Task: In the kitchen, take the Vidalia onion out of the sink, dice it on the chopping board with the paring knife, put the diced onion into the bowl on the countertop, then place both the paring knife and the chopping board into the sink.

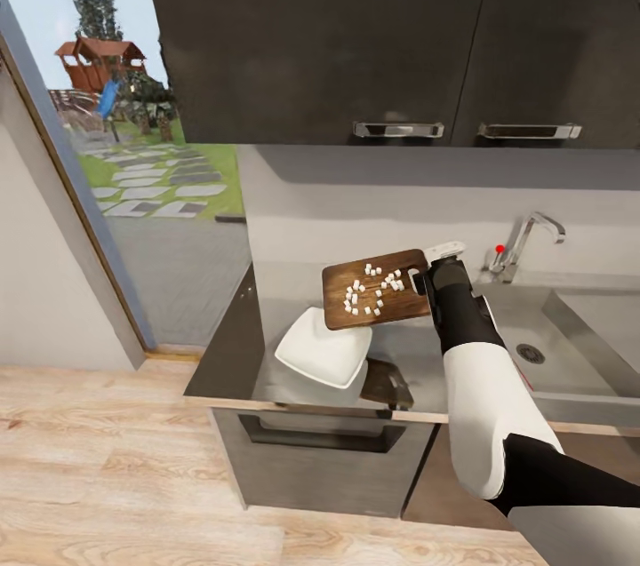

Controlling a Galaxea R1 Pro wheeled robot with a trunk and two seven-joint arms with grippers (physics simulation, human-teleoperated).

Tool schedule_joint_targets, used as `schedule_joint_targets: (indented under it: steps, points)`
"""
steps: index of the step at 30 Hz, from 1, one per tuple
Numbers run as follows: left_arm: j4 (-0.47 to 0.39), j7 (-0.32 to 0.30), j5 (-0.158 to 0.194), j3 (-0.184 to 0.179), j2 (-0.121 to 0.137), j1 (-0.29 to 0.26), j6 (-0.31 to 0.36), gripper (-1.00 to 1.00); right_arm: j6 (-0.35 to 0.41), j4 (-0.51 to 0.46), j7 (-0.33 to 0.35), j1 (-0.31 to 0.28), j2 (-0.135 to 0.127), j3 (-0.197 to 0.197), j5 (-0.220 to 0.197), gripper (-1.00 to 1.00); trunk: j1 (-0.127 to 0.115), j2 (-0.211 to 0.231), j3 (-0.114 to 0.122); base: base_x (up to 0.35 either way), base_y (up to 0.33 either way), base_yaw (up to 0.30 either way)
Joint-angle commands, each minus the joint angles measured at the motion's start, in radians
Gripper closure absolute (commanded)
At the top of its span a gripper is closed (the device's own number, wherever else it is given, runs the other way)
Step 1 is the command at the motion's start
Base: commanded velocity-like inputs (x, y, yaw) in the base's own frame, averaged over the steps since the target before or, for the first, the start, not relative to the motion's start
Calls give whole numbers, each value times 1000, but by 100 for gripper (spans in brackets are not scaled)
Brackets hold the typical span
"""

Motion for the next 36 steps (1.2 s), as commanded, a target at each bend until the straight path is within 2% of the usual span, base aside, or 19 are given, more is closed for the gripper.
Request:
schedule_joint_targets:
  steps: [1, 19, 23, 36]
  points:
    - [4, 2, 6, -8, 0, -2, -8, -100, 1, -1, 10, -1, 1, -3, 10, 100, 1, -2, -1, 0, 0, 0]
    - [4, 1, 6, -8, 0, -2, -7, -100, 1, 0, 9, -1, 1, 1, 12, 100, 1, -2, 5, 0, 0, 0]
    - [4, 2, 6, -8, 0, -2, -7, -100, 0, 0, 2, -1, 1, 1, 28, 100, 1, -2, 5, 0, 0, 0]
    - [4, 2, 6, -8, 0, -2, -7, -100, -6, 2, -9, -1, 1, 2, 30, 100, 1, -2, 20, 0, 0, 0]
